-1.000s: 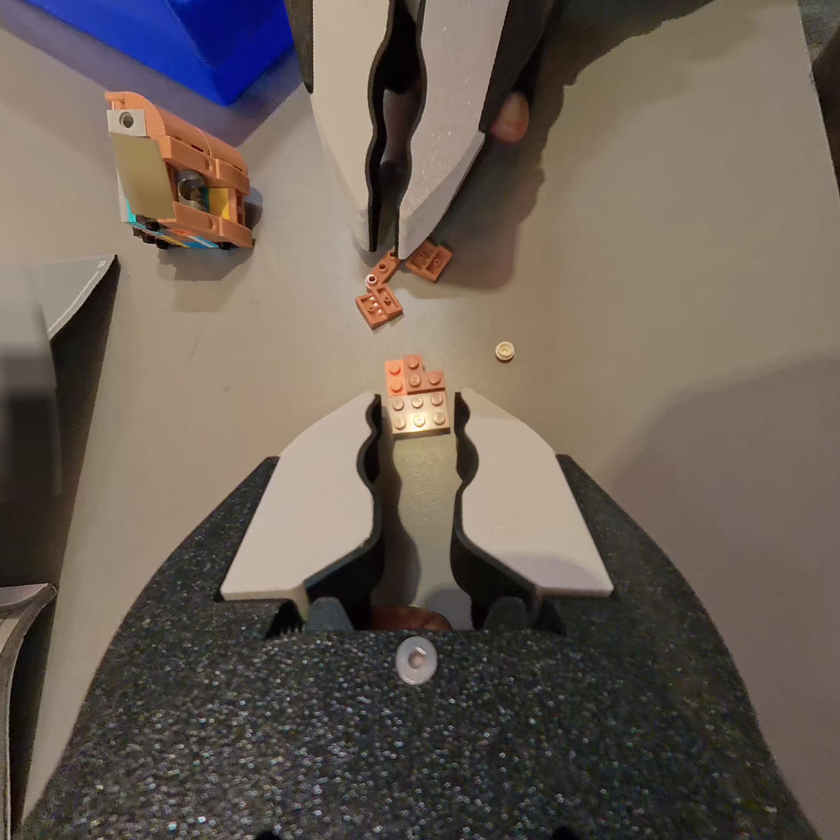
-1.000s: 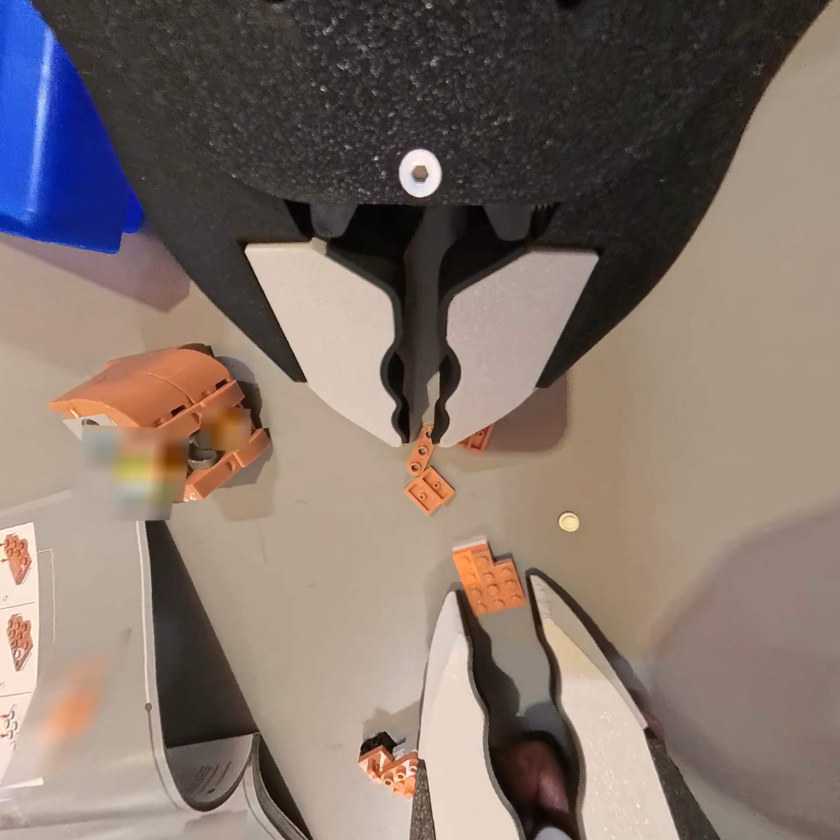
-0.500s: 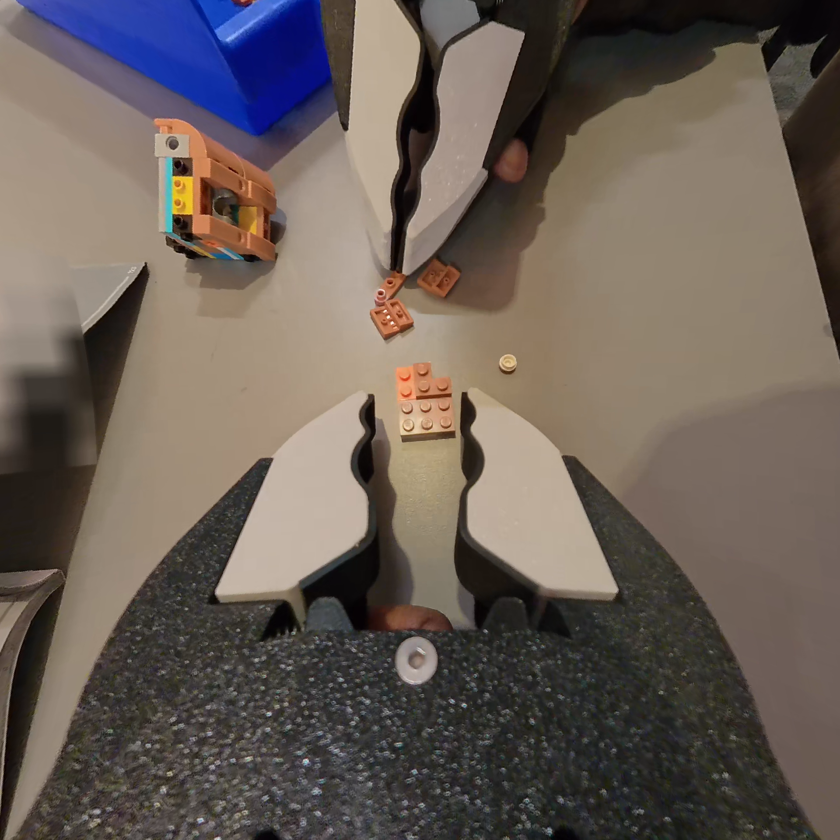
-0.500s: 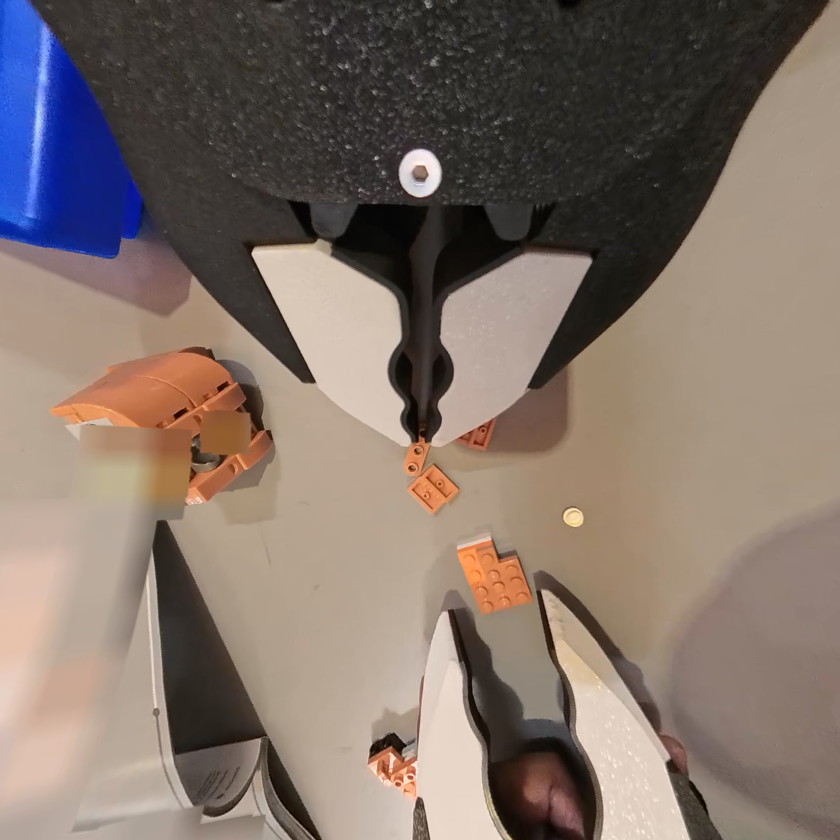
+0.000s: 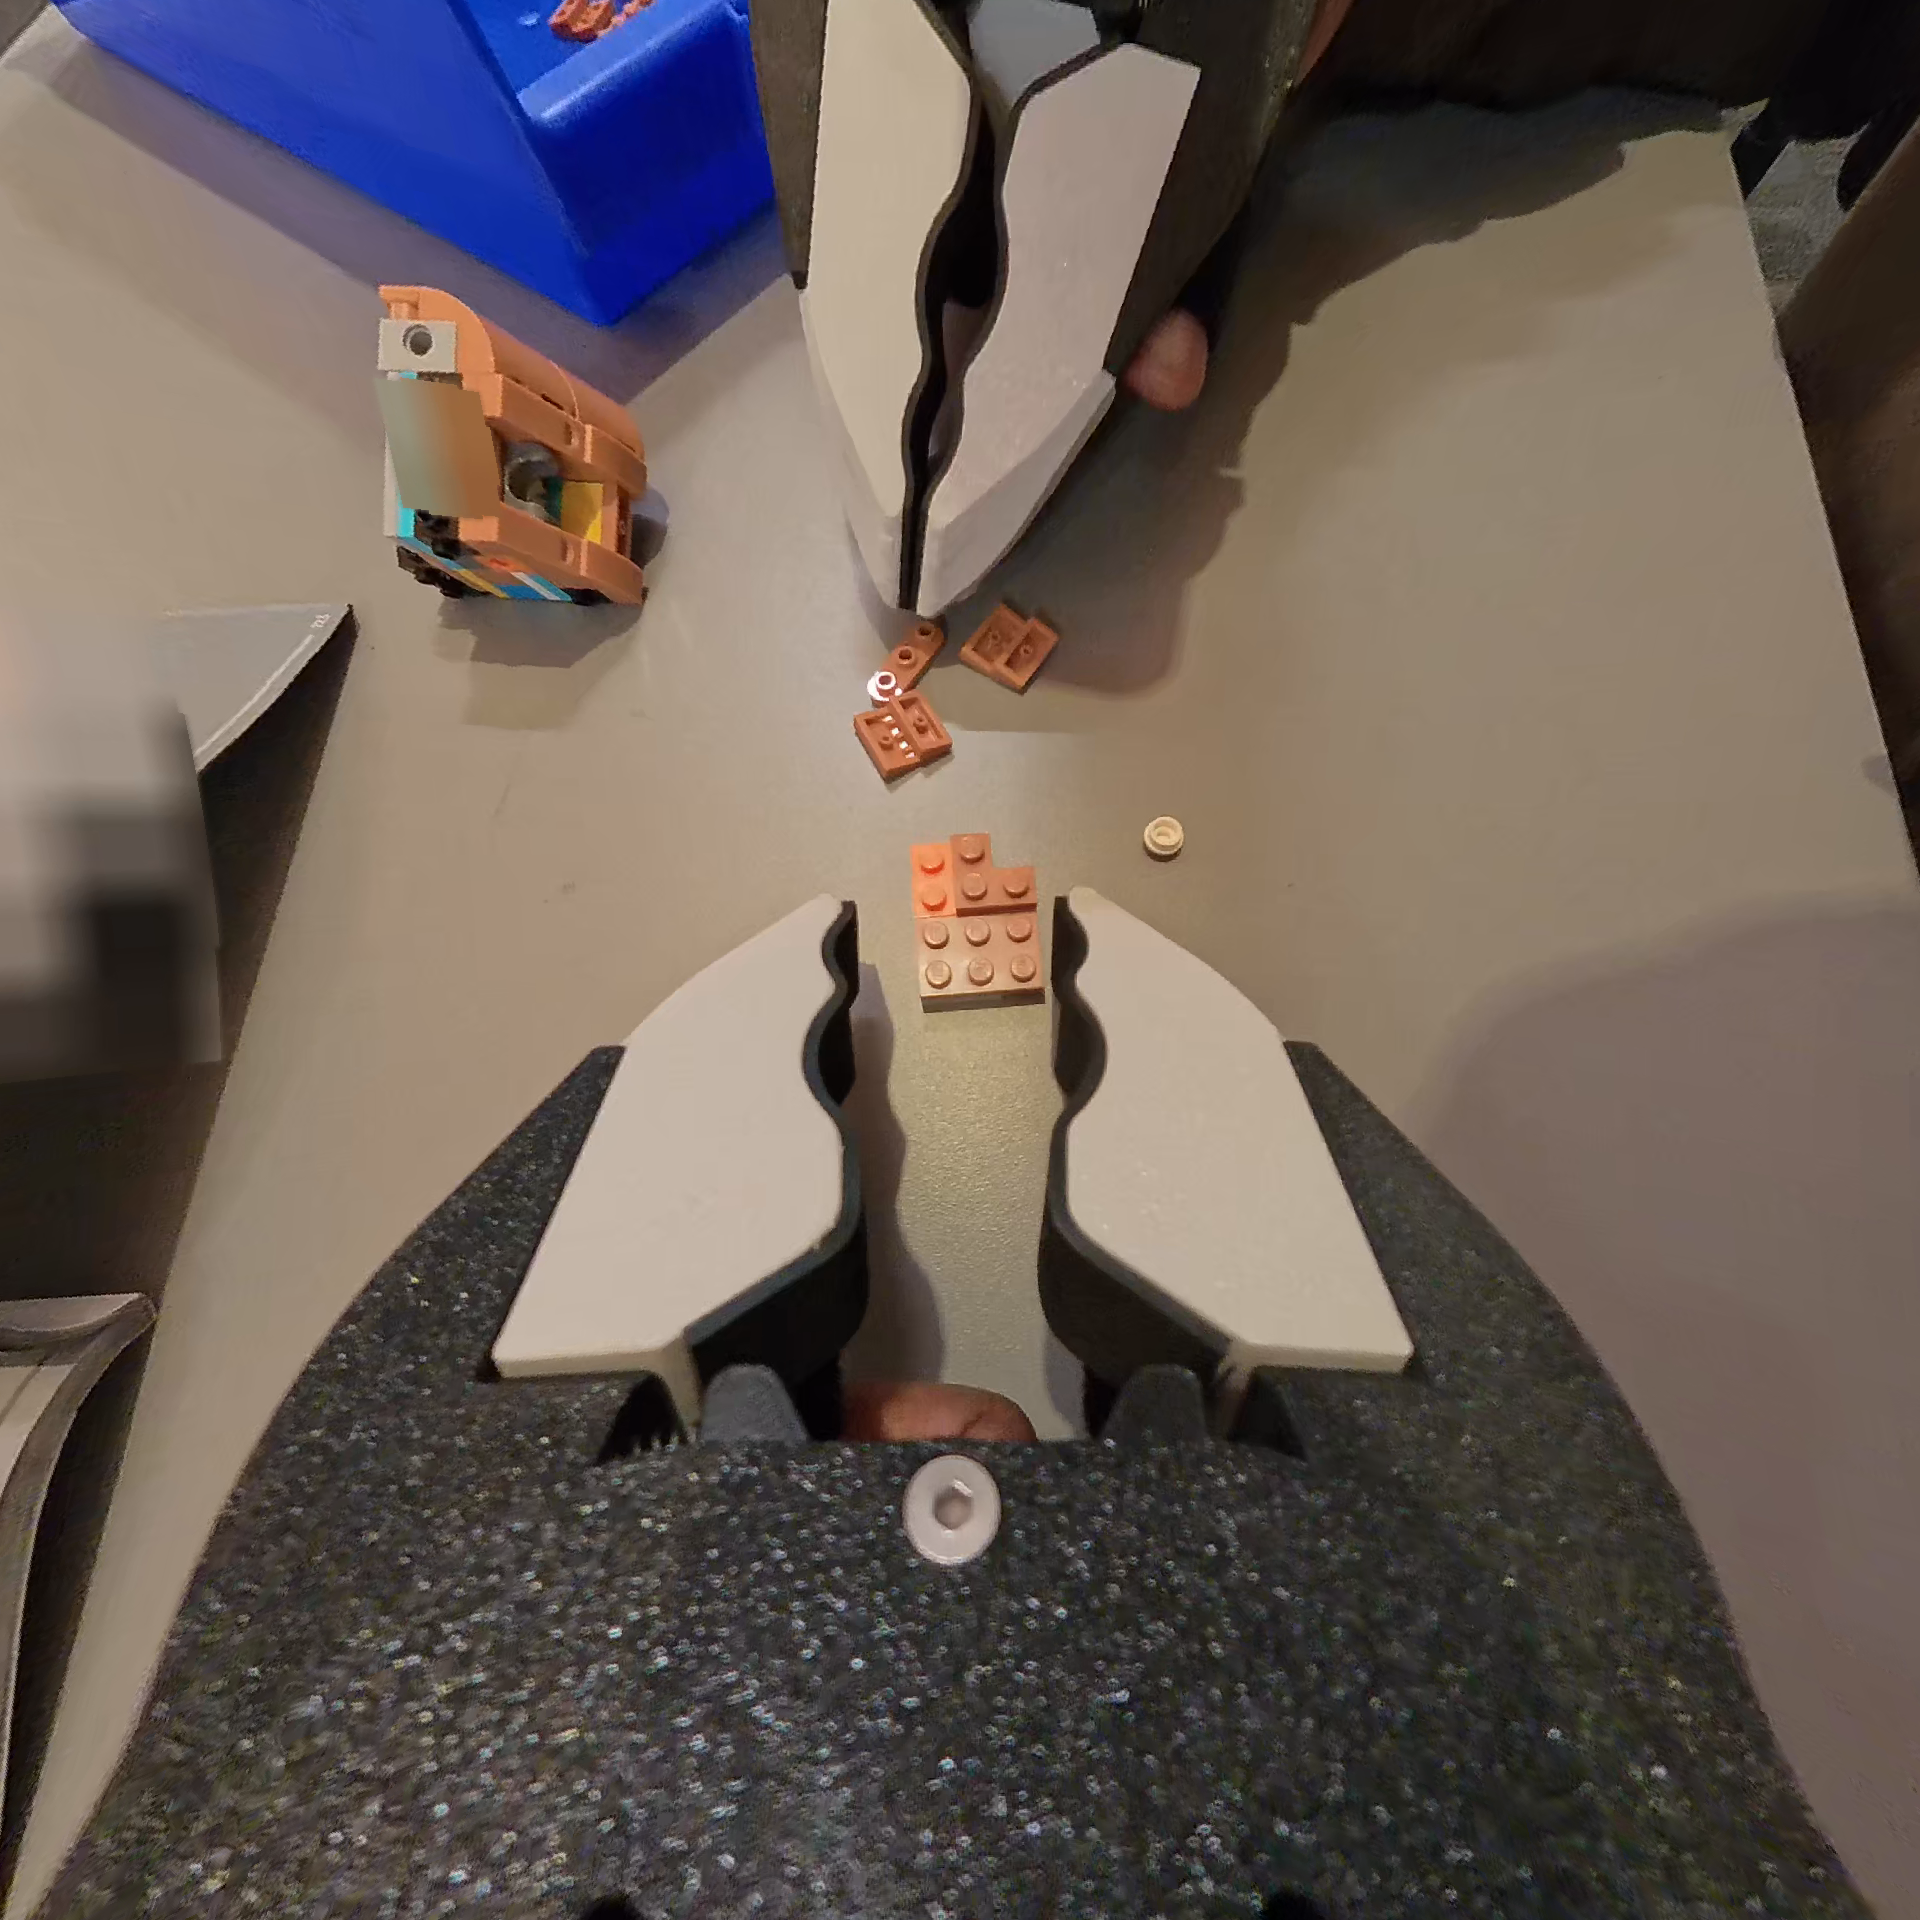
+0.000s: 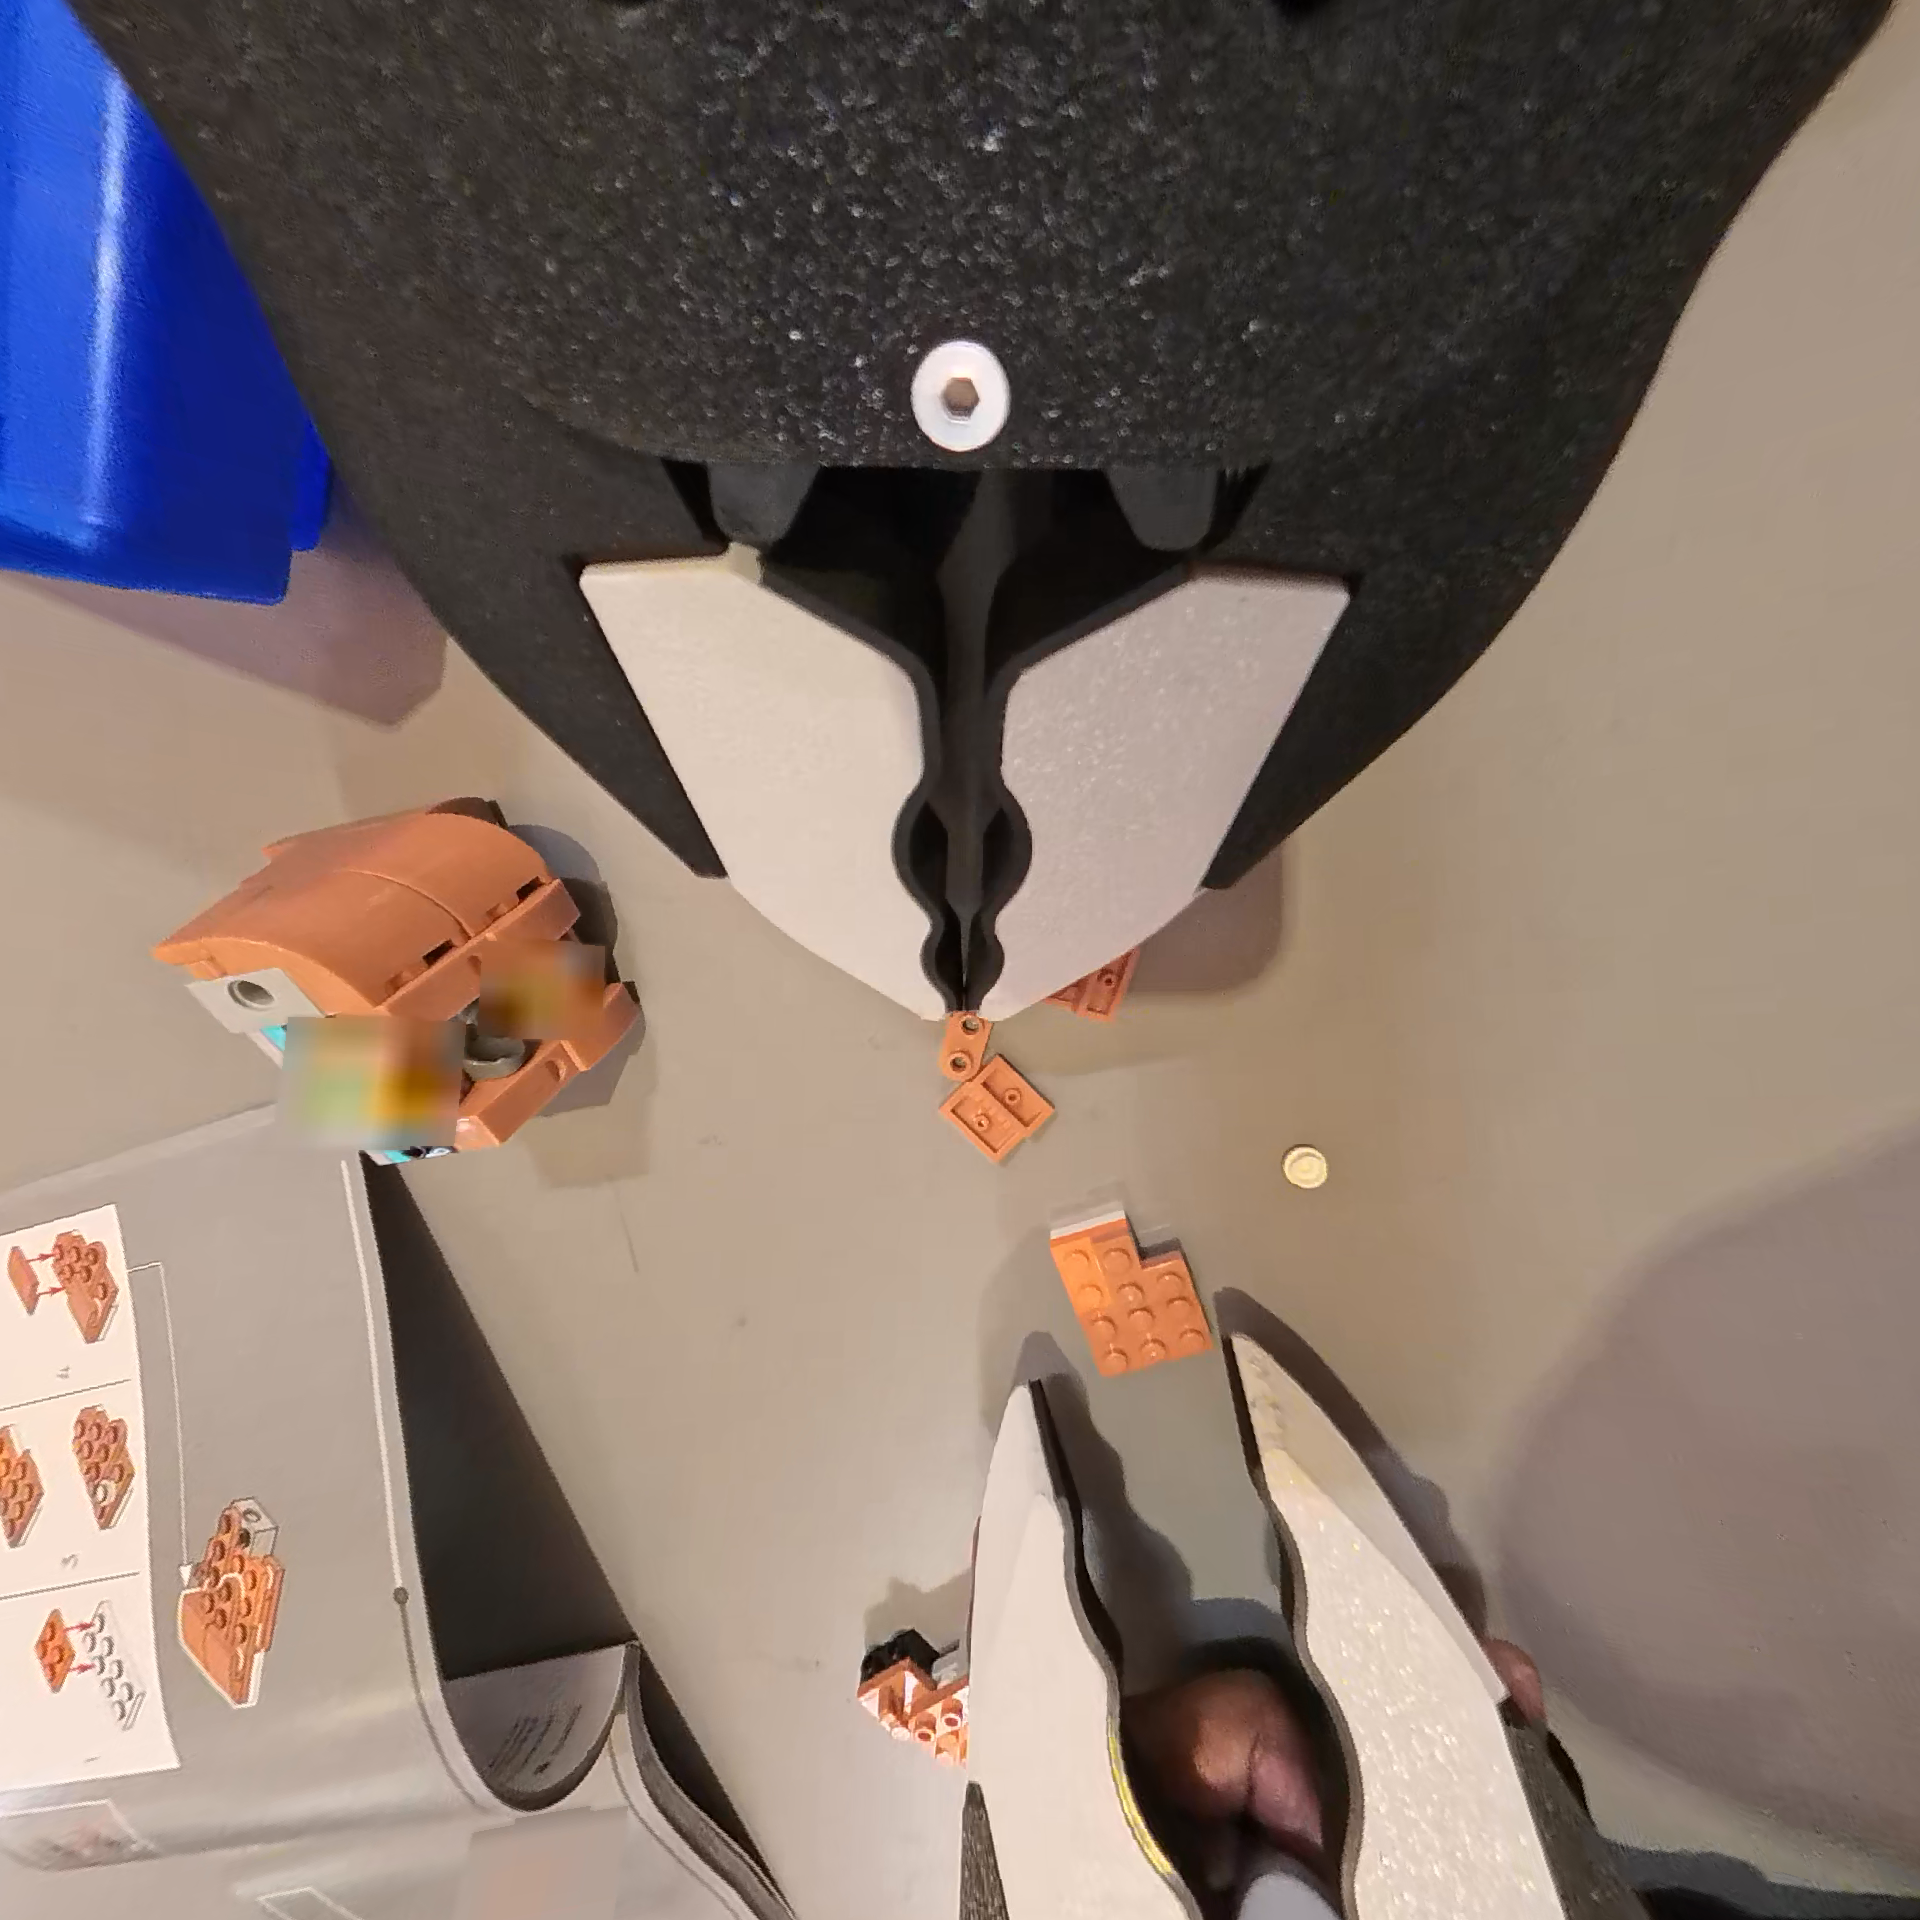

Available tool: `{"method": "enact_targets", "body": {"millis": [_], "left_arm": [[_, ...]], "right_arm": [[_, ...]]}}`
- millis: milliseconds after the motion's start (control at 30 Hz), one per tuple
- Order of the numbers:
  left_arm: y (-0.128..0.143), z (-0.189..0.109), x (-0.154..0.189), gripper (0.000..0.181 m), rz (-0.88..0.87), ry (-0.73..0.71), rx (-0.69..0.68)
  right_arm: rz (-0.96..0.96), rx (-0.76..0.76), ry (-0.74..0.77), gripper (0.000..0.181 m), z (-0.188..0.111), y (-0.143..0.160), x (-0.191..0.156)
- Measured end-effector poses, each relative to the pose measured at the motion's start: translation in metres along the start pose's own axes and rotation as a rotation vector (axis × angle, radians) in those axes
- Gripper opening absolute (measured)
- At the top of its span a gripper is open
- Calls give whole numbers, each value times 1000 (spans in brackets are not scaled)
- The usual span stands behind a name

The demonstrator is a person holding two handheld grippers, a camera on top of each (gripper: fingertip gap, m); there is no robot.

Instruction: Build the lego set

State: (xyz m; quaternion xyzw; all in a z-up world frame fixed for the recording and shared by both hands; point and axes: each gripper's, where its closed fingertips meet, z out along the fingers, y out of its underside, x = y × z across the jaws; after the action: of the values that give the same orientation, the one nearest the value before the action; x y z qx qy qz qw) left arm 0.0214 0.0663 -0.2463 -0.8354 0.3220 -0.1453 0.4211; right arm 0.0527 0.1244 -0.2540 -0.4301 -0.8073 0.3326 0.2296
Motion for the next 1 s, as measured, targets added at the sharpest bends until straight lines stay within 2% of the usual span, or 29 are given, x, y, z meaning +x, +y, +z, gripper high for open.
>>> {"method": "enact_targets", "body": {"millis": [1000], "left_arm": [[-1, -1, 0, 36, 2, 3, 8]], "right_arm": [[6, 0, 3, 6, 0, 1, 1]]}}
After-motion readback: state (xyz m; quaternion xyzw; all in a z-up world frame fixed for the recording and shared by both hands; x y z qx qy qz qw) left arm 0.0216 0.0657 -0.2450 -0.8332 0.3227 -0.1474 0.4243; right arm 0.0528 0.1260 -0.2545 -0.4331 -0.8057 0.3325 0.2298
